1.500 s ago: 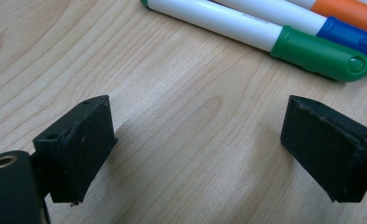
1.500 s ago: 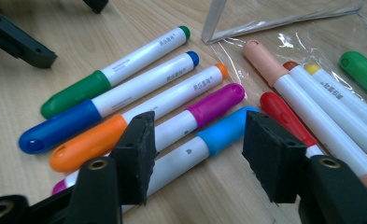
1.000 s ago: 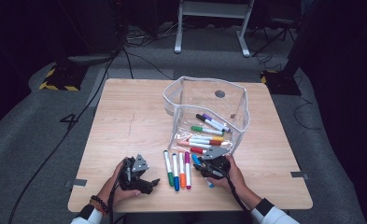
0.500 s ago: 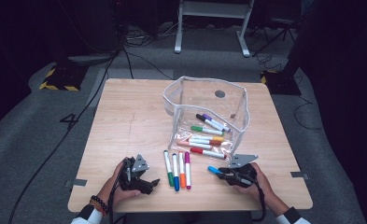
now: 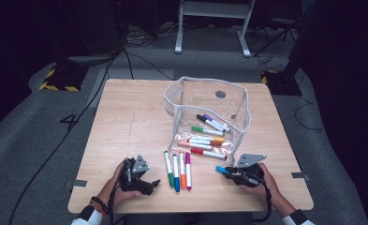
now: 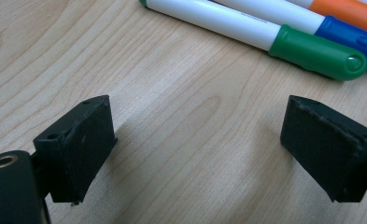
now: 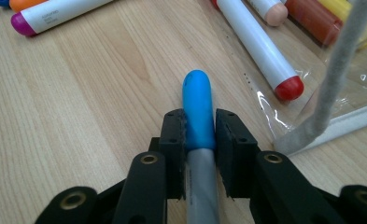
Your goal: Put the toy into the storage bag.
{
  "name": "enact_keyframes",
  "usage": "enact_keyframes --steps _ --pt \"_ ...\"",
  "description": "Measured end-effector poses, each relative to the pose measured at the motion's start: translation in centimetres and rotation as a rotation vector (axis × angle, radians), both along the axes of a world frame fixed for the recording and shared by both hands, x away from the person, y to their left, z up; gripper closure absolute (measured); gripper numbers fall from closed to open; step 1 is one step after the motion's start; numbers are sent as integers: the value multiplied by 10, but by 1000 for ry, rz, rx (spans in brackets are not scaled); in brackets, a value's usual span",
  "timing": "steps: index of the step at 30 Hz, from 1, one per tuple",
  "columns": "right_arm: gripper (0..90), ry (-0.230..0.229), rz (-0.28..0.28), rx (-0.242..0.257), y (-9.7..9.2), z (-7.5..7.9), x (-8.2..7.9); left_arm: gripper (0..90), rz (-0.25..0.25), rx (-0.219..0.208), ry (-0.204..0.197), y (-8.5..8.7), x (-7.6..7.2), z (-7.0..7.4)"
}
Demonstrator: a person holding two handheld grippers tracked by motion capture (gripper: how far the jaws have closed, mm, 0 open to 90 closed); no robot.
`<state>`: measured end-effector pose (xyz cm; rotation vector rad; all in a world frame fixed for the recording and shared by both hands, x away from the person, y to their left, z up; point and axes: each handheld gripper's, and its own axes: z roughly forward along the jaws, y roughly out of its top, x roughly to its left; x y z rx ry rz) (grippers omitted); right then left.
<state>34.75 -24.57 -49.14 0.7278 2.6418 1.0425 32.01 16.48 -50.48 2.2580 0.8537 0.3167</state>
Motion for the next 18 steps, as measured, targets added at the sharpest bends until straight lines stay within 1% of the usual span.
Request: enact_keyframes --steps 5,7,8,9,11,14,15,16,18 --pt "743 9 3 -1 -4 1 0 102 0 0 0 0 0 0" --pt "743 15 -2 28 -12 4 0 102 0 0 0 0 0 0" --pt "743 15 -2 28 -12 4 0 102 0 0 0 0 0 0" --pt "743 11 -13 54 -19 10 0 102 0 0 0 0 0 0" --pt "744 -1 -19 59 -24 14 0 102 0 0 0 0 0 0" --pt "744 -14 -33 79 -34 21 -2 102 0 0 0 0 0 0" --pt "744 -14 -33 79 -34 21 -2 102 0 1 0 0 0 0" --pt "744 -32 -43 84 -41 25 -1 102 0 1 0 0 0 0" --pt "744 -39 -63 103 -49 30 -1 102 0 0 0 0 0 0"
